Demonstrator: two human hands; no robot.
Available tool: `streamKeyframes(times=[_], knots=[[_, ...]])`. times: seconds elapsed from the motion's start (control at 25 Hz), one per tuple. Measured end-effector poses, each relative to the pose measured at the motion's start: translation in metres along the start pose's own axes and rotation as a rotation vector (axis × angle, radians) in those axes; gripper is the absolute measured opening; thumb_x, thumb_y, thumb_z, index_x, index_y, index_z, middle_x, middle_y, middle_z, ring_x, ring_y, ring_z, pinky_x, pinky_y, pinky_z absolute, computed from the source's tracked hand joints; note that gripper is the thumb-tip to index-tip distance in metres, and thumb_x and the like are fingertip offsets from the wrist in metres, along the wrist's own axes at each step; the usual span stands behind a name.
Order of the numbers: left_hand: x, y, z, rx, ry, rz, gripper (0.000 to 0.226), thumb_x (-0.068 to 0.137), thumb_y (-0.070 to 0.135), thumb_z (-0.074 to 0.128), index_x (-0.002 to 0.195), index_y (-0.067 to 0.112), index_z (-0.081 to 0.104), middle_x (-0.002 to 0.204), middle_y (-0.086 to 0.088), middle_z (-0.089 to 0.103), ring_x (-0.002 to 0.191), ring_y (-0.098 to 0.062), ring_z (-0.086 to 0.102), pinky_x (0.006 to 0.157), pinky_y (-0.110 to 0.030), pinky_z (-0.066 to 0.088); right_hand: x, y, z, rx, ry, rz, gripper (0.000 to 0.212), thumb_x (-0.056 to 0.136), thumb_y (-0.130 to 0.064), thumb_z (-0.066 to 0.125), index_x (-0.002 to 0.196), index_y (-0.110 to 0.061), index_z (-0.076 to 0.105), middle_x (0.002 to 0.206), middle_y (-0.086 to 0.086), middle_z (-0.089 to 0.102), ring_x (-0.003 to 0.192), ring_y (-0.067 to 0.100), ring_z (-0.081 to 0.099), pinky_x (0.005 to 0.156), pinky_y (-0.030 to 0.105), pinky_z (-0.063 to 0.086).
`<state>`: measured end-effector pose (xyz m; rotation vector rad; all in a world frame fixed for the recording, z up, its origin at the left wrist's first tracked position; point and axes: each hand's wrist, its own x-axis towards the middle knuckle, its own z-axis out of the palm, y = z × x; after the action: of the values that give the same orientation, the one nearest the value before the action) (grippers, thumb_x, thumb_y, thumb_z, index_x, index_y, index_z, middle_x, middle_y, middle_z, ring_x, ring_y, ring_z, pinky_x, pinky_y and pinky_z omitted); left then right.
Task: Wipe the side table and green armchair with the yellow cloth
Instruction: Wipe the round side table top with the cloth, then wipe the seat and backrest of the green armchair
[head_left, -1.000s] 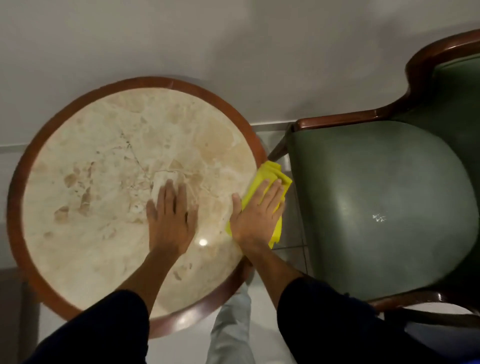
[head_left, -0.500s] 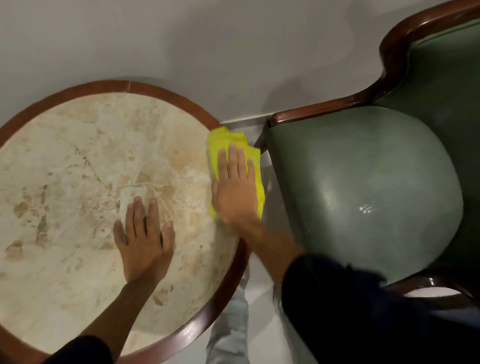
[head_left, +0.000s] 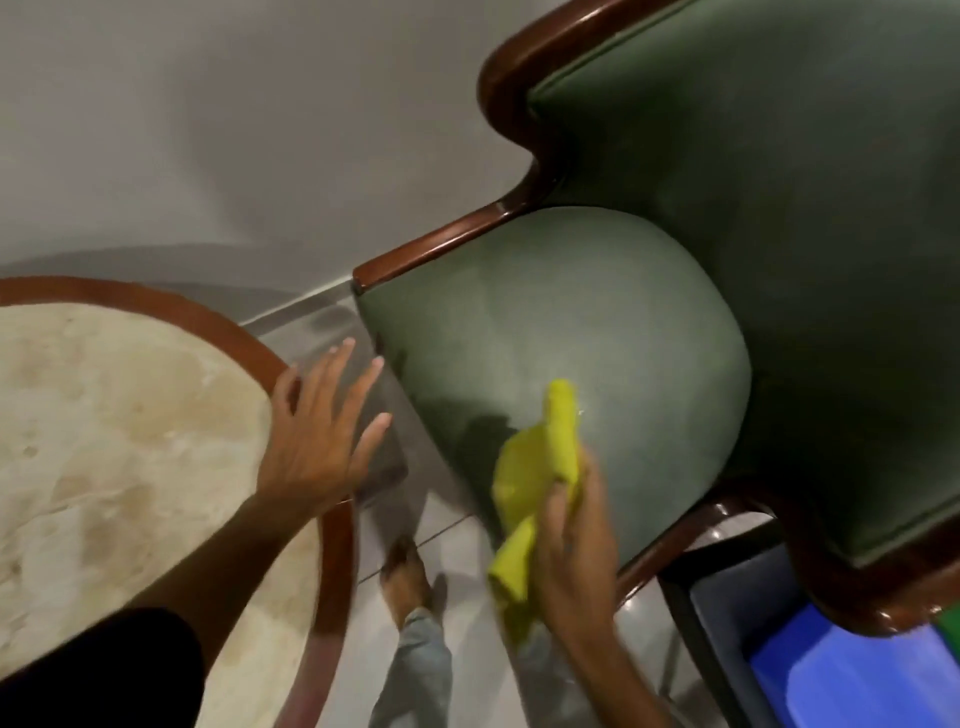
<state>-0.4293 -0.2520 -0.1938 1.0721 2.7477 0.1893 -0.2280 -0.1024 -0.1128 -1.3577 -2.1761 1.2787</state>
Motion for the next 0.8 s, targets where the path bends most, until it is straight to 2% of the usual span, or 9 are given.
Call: streamKeyframes(times=[0.08, 0.16, 0.24, 0.28, 0.32, 0.52, 0.6, 0.72, 0.8], knots=[[0.044, 0.017, 0.001, 0.076, -0.072, 0.202, 0.066, 0.094, 0.058, 0.021, 0.150, 0.024, 0.019, 0.160, -0.012, 0.022, 0.146, -0.029, 0.026, 0.115, -0.058, 0.025, 0.041, 0.015, -0.050, -0.176, 0.178, -0.144, 0.050, 0.096, -0.051, 0.029, 0.145, -0.042, 0.029, 0.115, -0.019, 0.051, 0.097, -0.016, 0.054, 0.077, 0.012, 0.044], [0.069, 0.015, 0.009, 0.122, -0.168, 0.291, 0.071, 0.092, 0.063, 0.016, 0.150, 0.023, 0.019, 0.160, -0.012, 0.023, 0.145, -0.030, 0.029, 0.114, -0.059, 0.027, 0.077, 0.035, -0.067, -0.294, 0.106, -0.203, 0.055, 0.098, -0.056, 0.027, 0.150, -0.039, 0.023, 0.137, -0.005, 0.050, 0.116, -0.003, 0.051, 0.091, 0.036, 0.050], [0.072, 0.002, 0.020, 0.163, -0.203, 0.293, 0.076, 0.090, 0.067, 0.012, 0.151, 0.022, 0.017, 0.161, -0.012, 0.021, 0.145, -0.031, 0.030, 0.112, -0.058, 0.029, 0.102, 0.058, -0.045, -0.648, -0.112, -0.193, 0.058, 0.098, -0.055, 0.032, 0.151, -0.035, 0.021, 0.163, 0.006, 0.020, 0.149, 0.018, 0.019, 0.117, 0.051, 0.026], [0.073, -0.002, 0.025, 0.178, -0.208, 0.298, 0.077, 0.090, 0.067, 0.014, 0.152, 0.022, 0.014, 0.162, -0.012, 0.018, 0.145, -0.031, 0.029, 0.111, -0.057, 0.030, 0.112, 0.074, -0.031, -0.810, -0.194, -0.189, 0.060, 0.098, -0.056, 0.033, 0.152, -0.034, 0.019, 0.165, 0.008, 0.009, 0.152, 0.023, 0.005, 0.121, 0.052, 0.014], [0.073, -0.004, 0.028, 0.180, -0.213, 0.305, 0.077, 0.090, 0.068, 0.016, 0.152, 0.023, 0.011, 0.163, -0.012, 0.015, 0.146, -0.030, 0.028, 0.111, -0.057, 0.031, 0.122, 0.084, -0.019, -0.887, -0.216, -0.197, 0.062, 0.098, -0.057, 0.033, 0.153, -0.034, 0.018, 0.165, 0.008, 0.006, 0.152, 0.025, 0.000, 0.122, 0.053, 0.009], [0.075, -0.002, 0.023, 0.088, -0.222, 0.308, 0.072, 0.091, 0.062, 0.023, 0.151, 0.025, 0.015, 0.163, -0.010, 0.015, 0.147, -0.028, 0.024, 0.111, -0.057, 0.033, 0.164, 0.097, 0.007, -0.852, 0.003, -0.146, 0.058, 0.099, -0.051, 0.021, 0.153, -0.031, 0.020, 0.164, 0.008, 0.016, 0.152, 0.027, 0.009, 0.120, 0.056, 0.014], [0.074, -0.001, 0.020, 0.067, -0.226, 0.304, 0.069, 0.092, 0.057, 0.024, 0.151, 0.022, 0.018, 0.162, -0.009, 0.017, 0.147, -0.027, 0.024, 0.112, -0.057, 0.033, 0.171, 0.077, 0.038, -0.818, 0.000, -0.189, 0.057, 0.100, -0.048, 0.019, 0.153, -0.029, 0.021, 0.164, 0.008, 0.017, 0.151, 0.028, 0.010, 0.120, 0.057, 0.017], [0.071, 0.004, 0.017, 0.032, -0.182, 0.255, 0.062, 0.097, 0.044, 0.022, 0.150, 0.012, 0.024, 0.160, -0.012, 0.024, 0.145, -0.028, 0.030, 0.112, -0.054, 0.035, 0.133, 0.051, 0.097, -0.852, -0.184, -0.537, 0.055, 0.100, -0.041, 0.027, 0.153, -0.027, 0.022, 0.163, 0.009, 0.019, 0.151, 0.031, 0.012, 0.120, 0.056, 0.017], [0.070, 0.005, 0.014, 0.017, -0.161, 0.230, 0.059, 0.099, 0.037, 0.022, 0.149, 0.006, 0.026, 0.159, -0.014, 0.028, 0.144, -0.028, 0.032, 0.112, -0.052, 0.035, 0.076, 0.064, 0.102, -0.949, -0.393, -0.816, 0.062, 0.095, -0.031, 0.035, 0.154, -0.023, 0.018, 0.163, 0.008, 0.018, 0.151, 0.032, 0.011, 0.121, 0.056, 0.015]])
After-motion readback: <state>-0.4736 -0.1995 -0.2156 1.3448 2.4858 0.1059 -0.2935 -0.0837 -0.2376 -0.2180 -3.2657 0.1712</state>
